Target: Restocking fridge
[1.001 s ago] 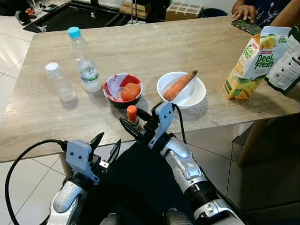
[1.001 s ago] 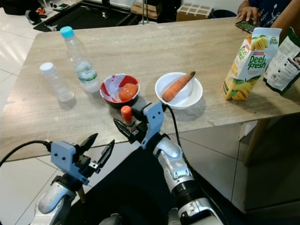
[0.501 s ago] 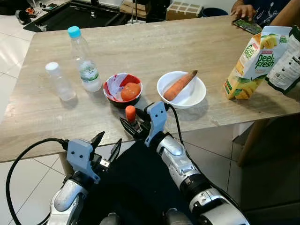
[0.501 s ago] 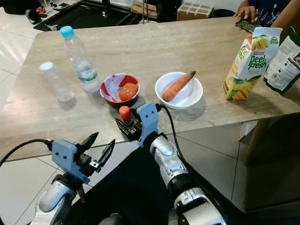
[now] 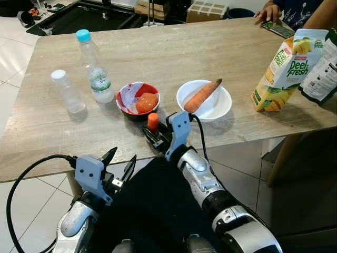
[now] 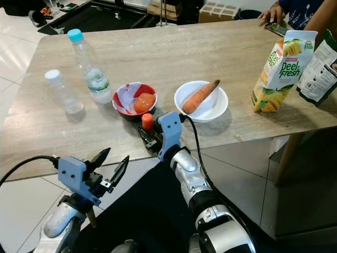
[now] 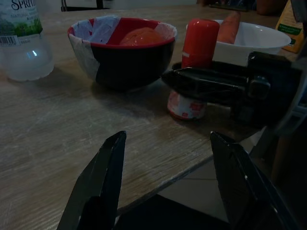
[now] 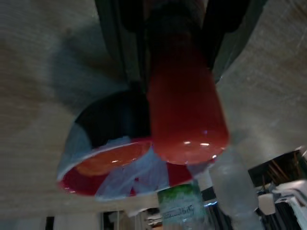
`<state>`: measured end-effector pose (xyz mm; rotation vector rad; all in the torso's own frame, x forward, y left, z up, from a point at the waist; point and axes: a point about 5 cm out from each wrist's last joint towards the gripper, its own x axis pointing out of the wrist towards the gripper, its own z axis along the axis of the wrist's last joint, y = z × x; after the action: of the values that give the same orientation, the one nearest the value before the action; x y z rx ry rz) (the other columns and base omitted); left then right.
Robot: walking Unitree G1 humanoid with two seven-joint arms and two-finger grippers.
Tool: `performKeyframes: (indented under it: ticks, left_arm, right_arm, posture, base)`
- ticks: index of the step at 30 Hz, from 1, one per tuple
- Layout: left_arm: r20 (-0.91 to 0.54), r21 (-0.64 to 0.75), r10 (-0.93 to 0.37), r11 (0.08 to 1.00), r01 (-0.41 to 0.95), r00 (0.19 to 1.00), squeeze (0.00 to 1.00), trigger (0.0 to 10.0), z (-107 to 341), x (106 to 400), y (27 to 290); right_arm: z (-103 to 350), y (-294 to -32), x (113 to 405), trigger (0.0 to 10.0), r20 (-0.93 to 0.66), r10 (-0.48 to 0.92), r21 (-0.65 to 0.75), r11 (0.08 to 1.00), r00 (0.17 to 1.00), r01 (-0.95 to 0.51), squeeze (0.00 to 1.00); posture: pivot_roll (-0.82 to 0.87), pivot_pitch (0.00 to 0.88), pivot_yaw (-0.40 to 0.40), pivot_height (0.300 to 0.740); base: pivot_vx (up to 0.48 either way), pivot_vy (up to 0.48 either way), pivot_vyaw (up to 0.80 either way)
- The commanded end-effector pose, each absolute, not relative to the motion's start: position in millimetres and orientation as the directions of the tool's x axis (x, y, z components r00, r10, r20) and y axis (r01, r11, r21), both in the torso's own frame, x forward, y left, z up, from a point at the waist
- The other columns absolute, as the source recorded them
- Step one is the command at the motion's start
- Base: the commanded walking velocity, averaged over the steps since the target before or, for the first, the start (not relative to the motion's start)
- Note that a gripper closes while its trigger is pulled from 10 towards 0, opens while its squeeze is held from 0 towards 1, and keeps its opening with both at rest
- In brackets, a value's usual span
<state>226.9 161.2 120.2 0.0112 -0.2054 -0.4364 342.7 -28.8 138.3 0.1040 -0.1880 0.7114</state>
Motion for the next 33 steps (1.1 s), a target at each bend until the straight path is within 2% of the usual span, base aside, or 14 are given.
performKeyframes:
  ticks: [1,2,3,10,17,21,24,25,26,28,29,33]
  left_arm:
    - [0.155,0.075,-0.426,0.905,0.420,0.891,0.00,10.0,113,225,165]
    - [0.156,0.075,-0.427,0.904,0.420,0.891,0.00,10.0,113,226,164]
    - [0.157,0.075,-0.428,0.904,0.421,0.890,0.00,10.0,113,226,164]
    - [0.161,0.074,-0.433,0.902,0.426,0.887,0.00,10.0,112,230,160]
    - [0.166,0.076,-0.442,0.897,0.435,0.882,0.00,10.0,111,233,155]
    - [0.159,0.081,-0.463,0.886,0.456,0.872,0.00,10.0,106,235,150]
    - [0.157,0.083,-0.467,0.884,0.460,0.870,0.00,10.0,105,235,149]
    - [0.161,0.083,-0.478,0.878,0.471,0.863,0.00,10.0,105,236,146]
    - [0.161,0.083,-0.478,0.878,0.471,0.863,0.00,10.0,105,236,146]
    - [0.165,0.072,-0.495,0.869,0.490,0.853,0.00,10.0,104,233,141]
    - [0.165,0.072,-0.495,0.869,0.490,0.853,0.00,10.0,104,233,141]
    - [0.166,0.067,-0.498,0.867,0.494,0.851,0.00,10.0,102,226,140]
  right_arm:
    - [152,1,339,0.9,0.255,0.669,0.069,0.708,0.698,-0.703,0.00]
    - [152,0,339,4.9,0.256,0.667,0.066,0.710,0.699,-0.701,0.00]
    - [152,-1,339,9.8,0.258,0.665,0.061,0.713,0.701,-0.698,0.00]
    - [149,-8,336,10.0,0.275,0.659,0.045,0.718,0.700,-0.694,0.00]
    - [137,-28,330,10.0,0.273,0.633,-0.001,0.753,0.725,-0.658,0.00]
    - [134,-48,323,10.0,0.292,0.633,-0.029,0.755,0.717,-0.655,0.00]
    - [134,-51,321,10.0,0.298,0.634,-0.032,0.754,0.714,-0.656,0.00]
    - [135,-63,317,10.0,0.318,0.633,-0.029,0.750,0.706,-0.660,0.00]
    - [135,-63,317,10.0,0.318,0.633,-0.029,0.750,0.706,-0.660,0.00]
    - [142,-99,295,10.0,0.346,0.665,-0.062,0.720,0.661,-0.691,0.00]
    - [142,-99,295,10.0,0.346,0.665,-0.062,0.720,0.661,-0.691,0.00]
    - [149,-128,271,10.0,0.355,0.665,-0.090,0.724,0.657,-0.684,0.00]
  posture:
    - [-0.11,0.196,0.031,0.740]
    - [-0.12,0.192,0.030,0.740]
    - [-0.12,0.192,0.030,0.740]
    - [-0.13,0.180,0.027,0.740]
    - [-0.14,0.163,0.025,0.740]
    - [-0.14,0.148,0.018,0.740]
    - [-0.14,0.148,0.018,0.740]
    - [-0.14,0.142,0.005,0.740]
    - [-0.14,0.142,0.005,0.740]
    - [-0.15,0.151,0.022,0.740]
    - [-0.15,0.151,0.022,0.740]
    - [-0.15,0.139,0.022,0.740]
  base:
    - [0.000,0.000,0.00]
    - [0.000,0.000,0.00]
    - [0.000,0.000,0.00]
    - [0.000,0.000,0.00]
    - [0.000,0.000,0.00]
    - [0.000,0.000,0.00]
    - [0.000,0.000,0.00]
    - [0.000,0.000,0.00]
    - [0.000,0.000,0.00]
    - [0.000,0.000,0.00]
    - [0.000,0.000,0.00]
    - [0.000,0.000,0.00]
